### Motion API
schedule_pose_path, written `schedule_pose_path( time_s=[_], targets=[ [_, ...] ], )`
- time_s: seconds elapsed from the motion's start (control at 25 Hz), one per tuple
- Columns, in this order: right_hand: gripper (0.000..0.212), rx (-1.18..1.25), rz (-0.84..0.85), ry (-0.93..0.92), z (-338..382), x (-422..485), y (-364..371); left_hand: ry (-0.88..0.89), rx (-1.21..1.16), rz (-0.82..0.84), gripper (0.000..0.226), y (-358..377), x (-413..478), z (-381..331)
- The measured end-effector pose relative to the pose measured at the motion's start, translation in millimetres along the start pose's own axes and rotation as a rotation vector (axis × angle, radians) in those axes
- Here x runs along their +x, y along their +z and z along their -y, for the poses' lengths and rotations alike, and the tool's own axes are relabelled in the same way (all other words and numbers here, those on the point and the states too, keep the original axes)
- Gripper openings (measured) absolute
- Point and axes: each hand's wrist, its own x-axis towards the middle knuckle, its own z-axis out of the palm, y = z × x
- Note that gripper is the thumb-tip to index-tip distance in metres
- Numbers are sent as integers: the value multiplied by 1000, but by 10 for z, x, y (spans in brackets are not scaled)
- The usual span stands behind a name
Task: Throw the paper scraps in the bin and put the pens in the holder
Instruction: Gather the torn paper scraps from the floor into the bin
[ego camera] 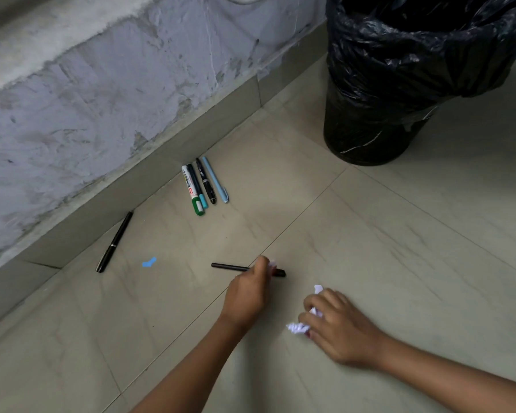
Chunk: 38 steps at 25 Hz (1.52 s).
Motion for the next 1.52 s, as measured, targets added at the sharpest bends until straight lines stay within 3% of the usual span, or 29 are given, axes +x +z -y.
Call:
schedule_pose_path(
  time_s=[0.08,0.24,0.44,0.52,0.64,0.84,1.0,1.08,1.2,1.32,1.44,1.52],
  targets=[
    [5,-75,-64,-29,120,-83,111,-114,-217,-79,26,-10,127,-145],
    [30,-248,-147,-59,-117,10,73,-64,-319,-137,25,-88,383,-393],
    [8,-30,-228,315,-405,242,-341,-66,-408,-162,23,-104,638,-606],
    [12,-3,-201,361,-340,286,-295,-105,-439,-181,30,-88,658,-663],
    [31,-62,-102,191,-236,223,-73,-136,-449,-176,29,-41,609,-669],
    [13,-311,-89,-38,-303,146,23,-176,-430,-163,23,20,533,-575],
    [13,-333,-115,-110,-313,173,3,-194,-422,-150,26,-8,507,-510],
    [12,-275,-130,-50,-327,202,-30,-196,-423,-154,27,-29,467,-476],
    [12,12,-178,163,-362,276,-135,-229,-436,-183,25,-14,403,-387],
    [14,259,-168,227,-309,257,-115,-266,-461,-208,29,6,386,-365],
    [23,152,-59,184,-182,230,-14,-268,-460,-203,32,5,399,-386],
    [21,145,-101,294,-193,208,19,-257,-461,-184,31,-1,407,-392]
  ],
)
